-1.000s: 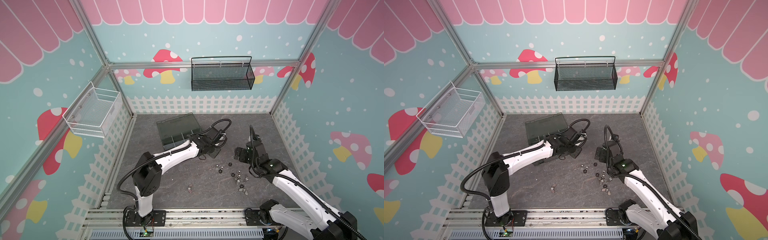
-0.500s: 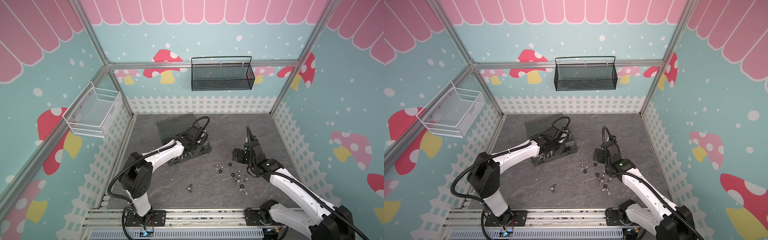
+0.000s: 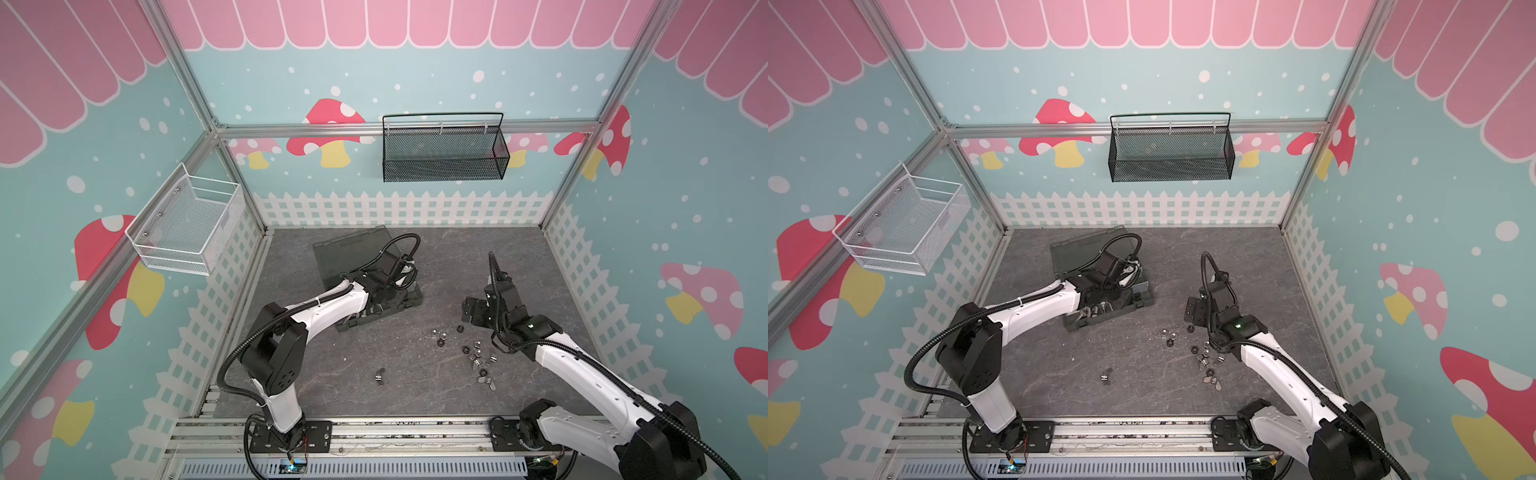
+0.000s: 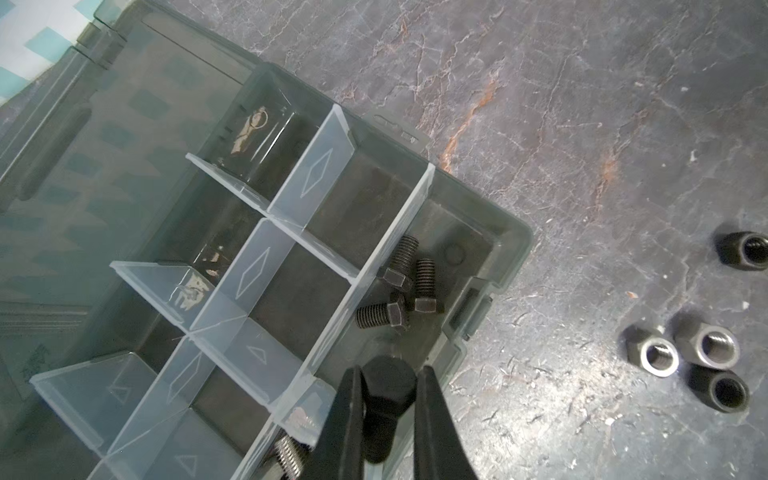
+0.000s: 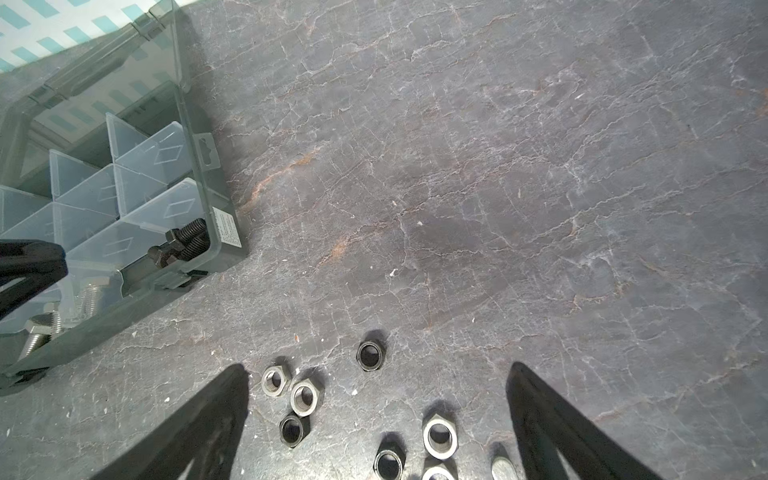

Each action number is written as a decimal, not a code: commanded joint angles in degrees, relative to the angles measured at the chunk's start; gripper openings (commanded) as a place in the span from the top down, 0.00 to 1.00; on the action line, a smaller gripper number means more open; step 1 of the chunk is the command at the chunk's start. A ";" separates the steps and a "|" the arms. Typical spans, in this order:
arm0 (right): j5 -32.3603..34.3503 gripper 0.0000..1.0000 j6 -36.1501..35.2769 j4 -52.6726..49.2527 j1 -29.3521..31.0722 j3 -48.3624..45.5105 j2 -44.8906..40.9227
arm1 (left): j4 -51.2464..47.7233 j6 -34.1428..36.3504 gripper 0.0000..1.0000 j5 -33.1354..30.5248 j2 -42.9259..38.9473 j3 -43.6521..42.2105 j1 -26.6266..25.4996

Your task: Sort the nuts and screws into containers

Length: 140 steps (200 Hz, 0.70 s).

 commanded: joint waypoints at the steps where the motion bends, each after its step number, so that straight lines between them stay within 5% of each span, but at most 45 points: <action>1: 0.47 0.02 0.14 -0.14 -0.64 -0.69 -0.79 | 0.75 2.34 0.98 0.84 1.47 0.30 0.50; 66: 0.02 0.02 0.43 0.07 -0.77 -1.11 -0.17 | -0.41 2.93 0.90 0.90 4.43 0.29 1.31; 140: -0.32 0.02 0.52 0.22 -0.73 -0.64 0.69 | -0.21 3.07 0.65 -1.10 4.82 -0.85 1.36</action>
